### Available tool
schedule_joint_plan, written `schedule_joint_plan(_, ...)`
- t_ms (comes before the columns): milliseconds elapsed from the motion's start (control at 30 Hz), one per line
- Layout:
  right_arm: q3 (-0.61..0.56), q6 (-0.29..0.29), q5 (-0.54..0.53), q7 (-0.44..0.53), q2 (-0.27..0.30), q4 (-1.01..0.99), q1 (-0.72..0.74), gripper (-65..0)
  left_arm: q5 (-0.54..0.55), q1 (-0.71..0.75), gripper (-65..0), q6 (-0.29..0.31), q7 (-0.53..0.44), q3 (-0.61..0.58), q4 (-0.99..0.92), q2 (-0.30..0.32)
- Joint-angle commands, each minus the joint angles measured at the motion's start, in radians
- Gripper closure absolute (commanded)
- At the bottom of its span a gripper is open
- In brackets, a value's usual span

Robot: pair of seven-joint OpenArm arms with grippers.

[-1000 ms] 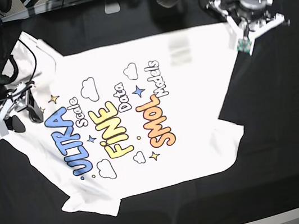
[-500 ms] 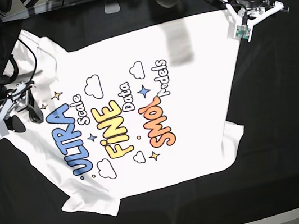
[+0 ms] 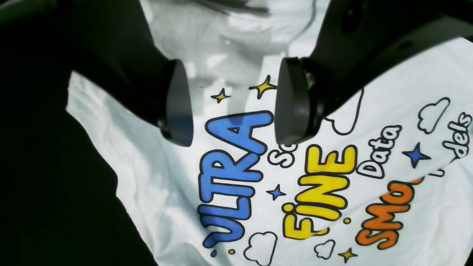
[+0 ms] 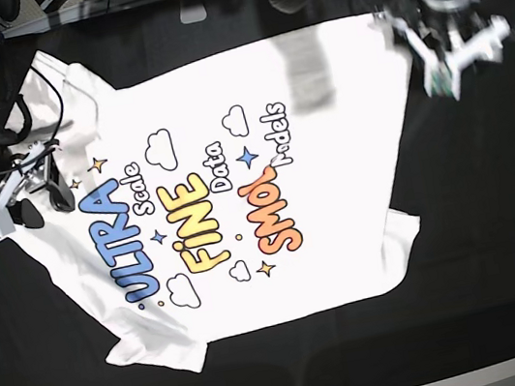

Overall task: Layout the t-shirt on the table in an organized manner, then fold the t-shirt properly
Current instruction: 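Move the left gripper down to the shirt's side hem corner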

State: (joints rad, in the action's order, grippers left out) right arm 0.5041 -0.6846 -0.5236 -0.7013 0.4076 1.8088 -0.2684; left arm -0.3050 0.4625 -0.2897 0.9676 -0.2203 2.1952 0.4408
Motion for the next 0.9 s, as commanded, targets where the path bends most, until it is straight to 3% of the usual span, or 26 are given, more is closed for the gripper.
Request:
schedule_joint_plan(0,0.006,0.000,-0.012,0.019,0.016,0.018,0.008,-34.0,0.015,-0.035,-37.2,-0.017,-0.019,0.005,0.039,0.008)
schedule_joint_plan(100,0.006,0.000,-0.012,0.019,0.016,0.018,0.008,-34.0,0.177,-0.165,-37.1,0.008,-0.032,0.005,0.053,0.008)
schedule_joint_plan(267,0.006,0.000,-0.013,0.019,0.016,0.018,0.008,-34.0,0.410,-0.369,-37.1,0.137,-0.105,0.005,-0.077,-0.027)
schedule_joint_plan(500,0.006,0.000,-0.012,0.019,0.016,0.018,0.008,-34.0,0.560,-0.646,-36.9,0.179,-0.122,0.005,-0.488,-0.132)
schedule_joint_plan(667,0.006,0.000,-0.012,0.004,0.016,0.018,0.008,-34.0,0.647,-0.835,-36.9,0.195,-0.122,0.050,-0.794,-0.149)
schedule_joint_plan(767,0.006,0.000,-0.012,0.002,0.016,0.018,0.008,-34.0,0.769,-0.912,-36.9,0.274,-0.115,0.158,-0.953,-0.149)
schedule_joint_plan(867,0.006,0.000,-0.013,0.002,0.016,0.018,0.008,-34.0,0.932,-0.965,-36.9,0.404,-0.097,0.304,-1.099,-0.146)
